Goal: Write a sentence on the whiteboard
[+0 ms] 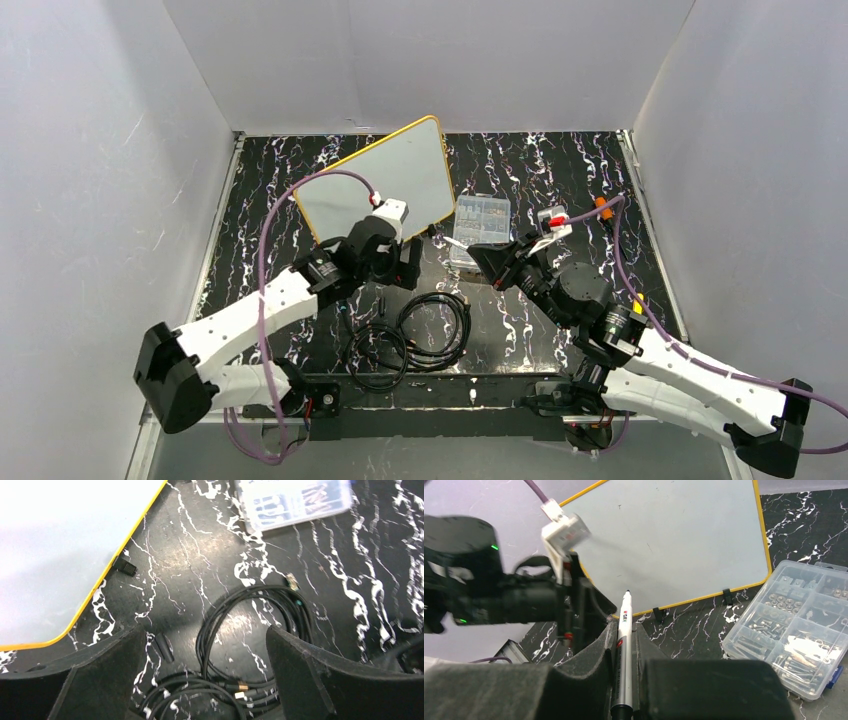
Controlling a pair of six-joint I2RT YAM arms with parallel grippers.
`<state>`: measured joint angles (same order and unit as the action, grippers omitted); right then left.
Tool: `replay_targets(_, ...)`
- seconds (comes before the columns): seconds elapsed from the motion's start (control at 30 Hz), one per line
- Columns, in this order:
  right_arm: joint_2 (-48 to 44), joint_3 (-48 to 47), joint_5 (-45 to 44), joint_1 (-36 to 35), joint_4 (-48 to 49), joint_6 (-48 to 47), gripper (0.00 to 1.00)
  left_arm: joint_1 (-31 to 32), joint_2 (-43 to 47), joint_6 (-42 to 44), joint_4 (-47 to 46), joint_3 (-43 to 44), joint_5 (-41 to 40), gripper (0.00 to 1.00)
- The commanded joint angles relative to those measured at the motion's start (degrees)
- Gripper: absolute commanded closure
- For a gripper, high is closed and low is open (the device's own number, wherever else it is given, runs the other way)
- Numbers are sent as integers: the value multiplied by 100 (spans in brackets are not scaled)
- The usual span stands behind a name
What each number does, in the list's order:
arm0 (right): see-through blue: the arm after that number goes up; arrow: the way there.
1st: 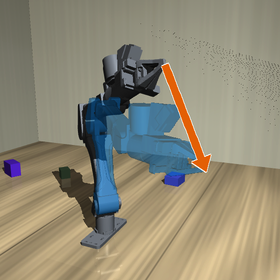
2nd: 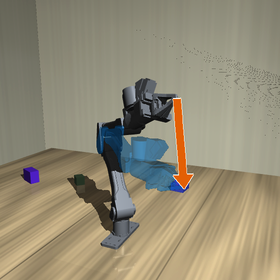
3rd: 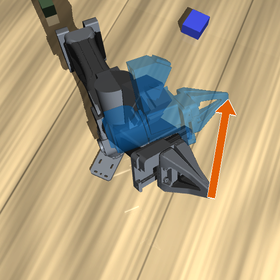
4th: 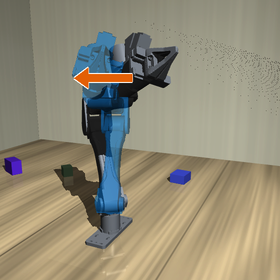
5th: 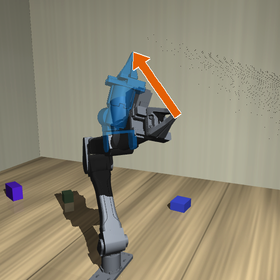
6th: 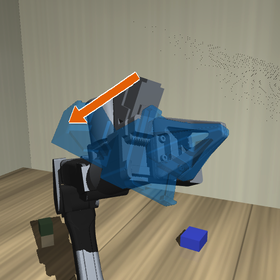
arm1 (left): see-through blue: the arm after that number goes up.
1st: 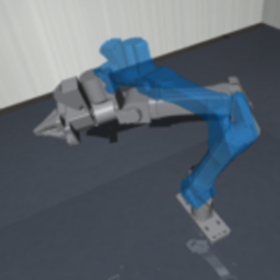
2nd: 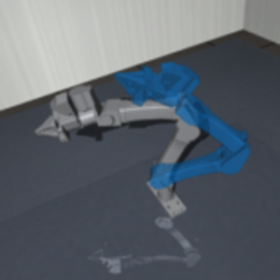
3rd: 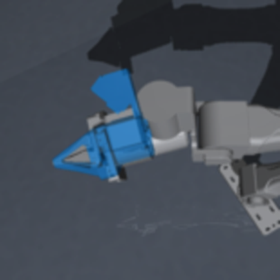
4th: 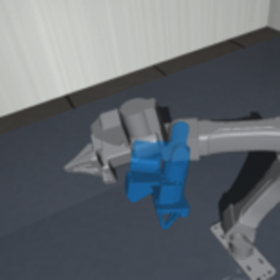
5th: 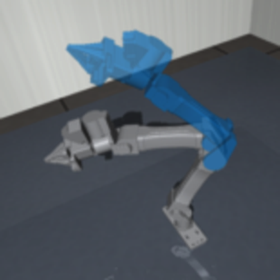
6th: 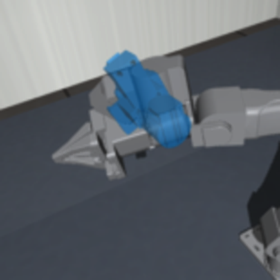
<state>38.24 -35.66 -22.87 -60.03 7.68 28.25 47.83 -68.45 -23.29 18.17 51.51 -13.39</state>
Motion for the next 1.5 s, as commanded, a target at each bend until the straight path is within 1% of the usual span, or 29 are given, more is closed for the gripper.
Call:
replay_targets(0.0,-101,13,-164,-9,64,-71,99,-71,373,582,1386,837,607,11)
replay_targets(0.1,-102,-16,-152,-9,5,-81,99,-349,519,948,1849,1425,923,11)
replay_targets(0.2,-112,-54,-138,-9,-57,-82,99,-983,619,1150,2124,2010,1844,10)
replay_targets(0.23,-122,-62,-138,-9,-69,-83,99,-1187,622,1194,2207,2179,2027,10)
replay_targets(0.37,-141,-63,-156,-9,-83,-52,99,-1776,615,1544,2501,2780,2299,10)
replay_targets(0.53,22,-141,-149,-9,-35,-40,99,-2960,603,1601,2555,3318,3130,9)
replay_targets(0.63,382,-424,-101,-9,-4,-197,99,-3665,571,1551,2494,3507,3513,9)
replay_targets(0.83,1659,-1445,-67,-9,-39,-740,99,-5553,248,1055,2151,3476,4360,9)
replay_targets(0.9,2031,-1817,0,-9,-18,-953,99,-5938,220,946,2066,3507,4393,9)
replay_targets(0.97,2463,-2233,131,15,-100,-1190,99,-6202,162,965,2202,3636,4347,8)
replay_targets(1.0,2683,-2477,298,78,-212,-1293,99,-6300,153,985,2259,3634,4341,8)
replay_targets(1.07,3026,-2799,996,384,-275,-1171,99,-6396,261,1021,2234,3391,4267,8)
replay_targets(1.17,3128,-2521,2407,925,581,-848,99,-6423,755,1076,1962,2634,4055,8)
replay_targets(1.2,3128,-2445,2624,1032,834,-803,99,-6421,947,1087,1871,2360,4030,8)
replay_targets(1.37,3088,-2275,3005,1195,1207,-811,99,-6425,1834,1007,1584,1298,3890,8)
replay_targets(1.47,2910,-2037,3041,1195,1356,-788,99,-6423,2125,927,1345,816,4302,8)
